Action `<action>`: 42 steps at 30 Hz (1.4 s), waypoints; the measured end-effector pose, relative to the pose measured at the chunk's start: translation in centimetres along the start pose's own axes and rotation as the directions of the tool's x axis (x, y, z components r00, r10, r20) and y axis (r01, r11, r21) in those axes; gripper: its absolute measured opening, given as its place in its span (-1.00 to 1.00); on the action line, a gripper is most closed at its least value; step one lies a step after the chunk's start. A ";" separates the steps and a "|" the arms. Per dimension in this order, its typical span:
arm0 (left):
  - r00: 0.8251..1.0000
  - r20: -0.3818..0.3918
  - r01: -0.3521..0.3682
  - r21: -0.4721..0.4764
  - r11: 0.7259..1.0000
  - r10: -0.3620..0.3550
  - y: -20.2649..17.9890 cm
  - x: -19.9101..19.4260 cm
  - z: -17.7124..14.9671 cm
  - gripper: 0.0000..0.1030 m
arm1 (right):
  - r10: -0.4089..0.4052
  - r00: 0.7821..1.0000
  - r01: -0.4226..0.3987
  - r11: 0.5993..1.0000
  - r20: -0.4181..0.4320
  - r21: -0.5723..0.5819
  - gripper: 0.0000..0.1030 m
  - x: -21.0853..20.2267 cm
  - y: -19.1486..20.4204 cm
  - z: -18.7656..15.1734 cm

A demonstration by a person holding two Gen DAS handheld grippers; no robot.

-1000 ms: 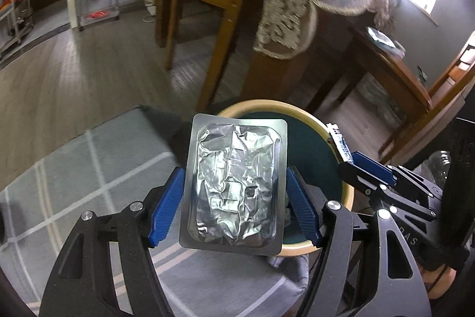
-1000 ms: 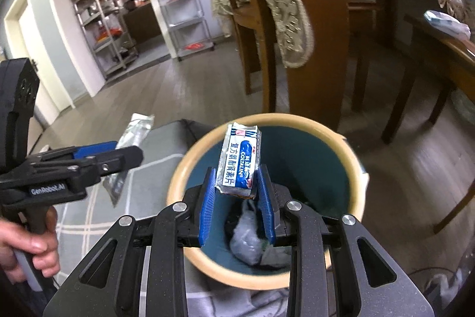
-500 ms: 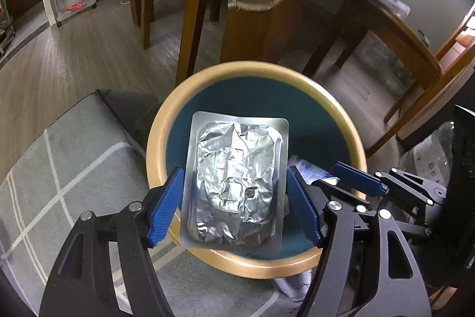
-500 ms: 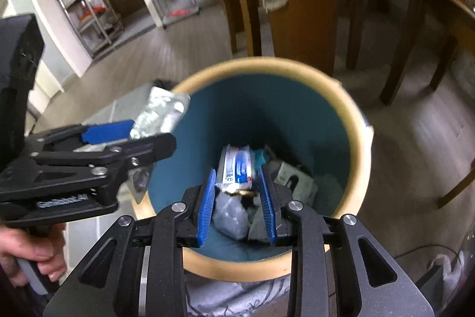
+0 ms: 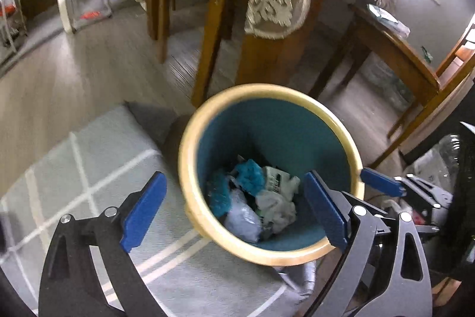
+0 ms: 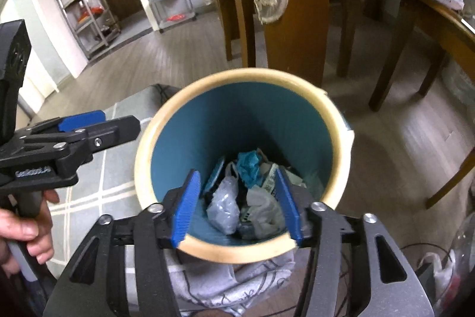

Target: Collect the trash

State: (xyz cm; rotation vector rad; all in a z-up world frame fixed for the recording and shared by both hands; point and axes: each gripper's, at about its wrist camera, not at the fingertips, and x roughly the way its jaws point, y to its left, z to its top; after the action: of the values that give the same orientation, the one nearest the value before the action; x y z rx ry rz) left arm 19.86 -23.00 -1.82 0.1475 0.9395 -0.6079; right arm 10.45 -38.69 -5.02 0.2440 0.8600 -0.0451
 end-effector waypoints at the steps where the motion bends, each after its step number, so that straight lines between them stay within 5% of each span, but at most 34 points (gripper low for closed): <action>1: 1.000 0.010 -0.008 0.002 1.000 0.008 0.0 -0.5 -0.1 0.78 | -0.002 1.000 0.002 1.000 0.013 -0.006 0.27 -0.6 0.2 0.0; 12: 0.991 0.121 -0.065 -0.005 0.998 0.065 0.6 -6.7 -3.4 0.88 | -0.073 0.982 0.074 0.997 0.171 0.004 0.77 -7.0 1.2 -1.6; 20: 0.976 0.209 -0.050 -0.015 0.999 0.052 -0.2 -9.3 -6.9 0.89 | -0.076 0.978 0.081 0.997 0.196 -0.017 0.80 -9.2 1.5 -3.4; 42: 0.967 0.242 -0.080 -0.034 0.996 0.086 0.2 -10.3 -9.7 0.89 | -0.037 0.975 0.060 0.993 0.221 -0.102 0.84 -10.4 3.8 -5.1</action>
State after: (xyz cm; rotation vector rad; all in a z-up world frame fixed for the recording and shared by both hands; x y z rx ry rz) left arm 8.55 -14.77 0.58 0.0884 0.6992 -0.5236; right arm 0.39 -34.39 0.34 0.1135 0.6465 -0.0695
